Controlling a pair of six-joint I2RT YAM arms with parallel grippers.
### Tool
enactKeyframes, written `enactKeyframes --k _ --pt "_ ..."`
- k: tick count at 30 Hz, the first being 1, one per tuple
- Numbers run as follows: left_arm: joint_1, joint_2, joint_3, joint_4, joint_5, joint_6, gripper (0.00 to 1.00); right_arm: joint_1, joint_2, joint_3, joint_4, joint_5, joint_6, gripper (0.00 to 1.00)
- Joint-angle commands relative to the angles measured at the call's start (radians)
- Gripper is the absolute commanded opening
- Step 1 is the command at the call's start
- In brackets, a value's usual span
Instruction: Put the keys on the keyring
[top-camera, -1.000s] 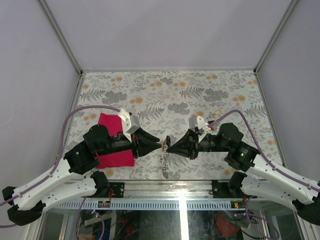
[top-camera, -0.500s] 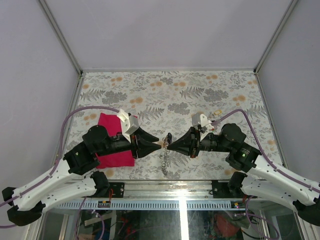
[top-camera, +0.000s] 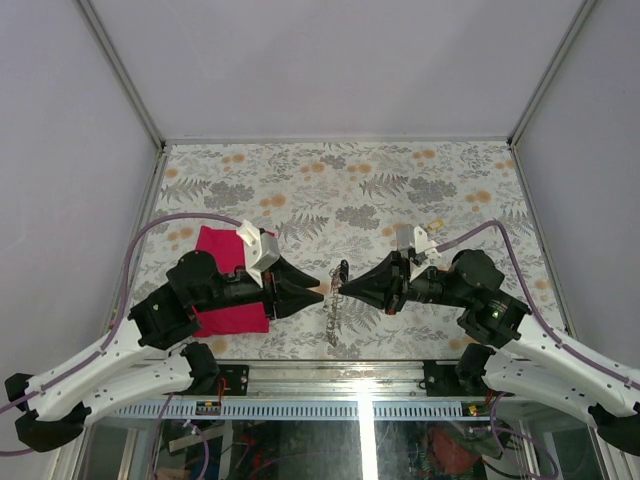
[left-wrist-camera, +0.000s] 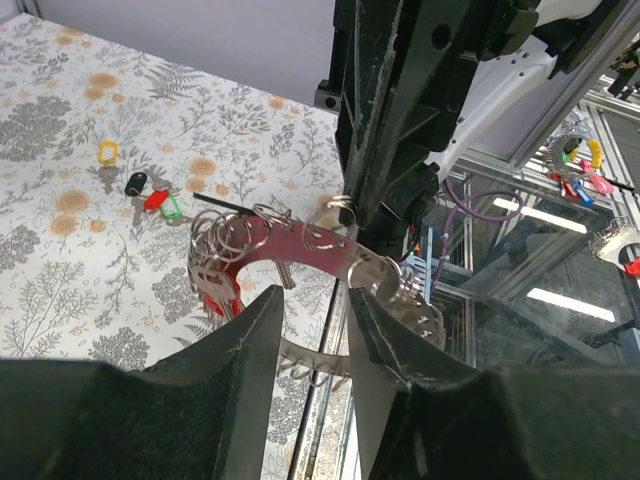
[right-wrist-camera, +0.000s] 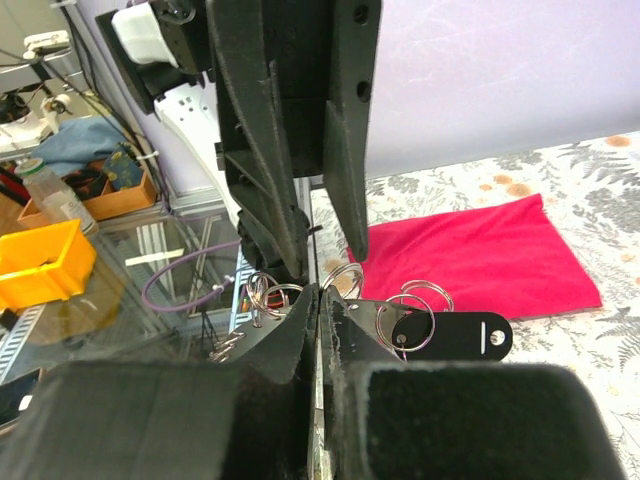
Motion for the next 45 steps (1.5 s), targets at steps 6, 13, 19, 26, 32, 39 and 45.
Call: enactKeyframes --k 6,13,19,26,32,39,45 --pt "0.003 -0.023 -0.010 0.054 0.037 0.002 0.35 0.007 -0.042 0.062 0.082 0.095 0.014 0.00" --pt "0.002 0.009 -0.019 0.054 0.018 0.013 0.36 0.007 -0.045 0.066 0.091 0.086 0.026 0.00" --pt "0.002 0.021 -0.014 0.071 0.024 0.015 0.47 0.007 -0.043 0.067 0.088 0.090 0.028 0.00" --pt "0.003 0.026 0.009 0.086 0.024 0.016 0.53 0.006 -0.030 0.065 0.088 0.090 0.028 0.00" --pt "0.001 0.030 0.027 0.096 0.031 0.015 0.54 0.006 -0.023 0.061 0.087 0.088 0.027 0.00" --pt "0.003 0.029 0.039 0.101 0.056 0.012 0.54 0.007 -0.018 0.056 0.087 0.089 0.027 0.00" --pt "0.002 0.026 0.036 0.104 0.065 0.008 0.58 0.006 -0.017 0.051 0.088 0.093 0.030 0.00"
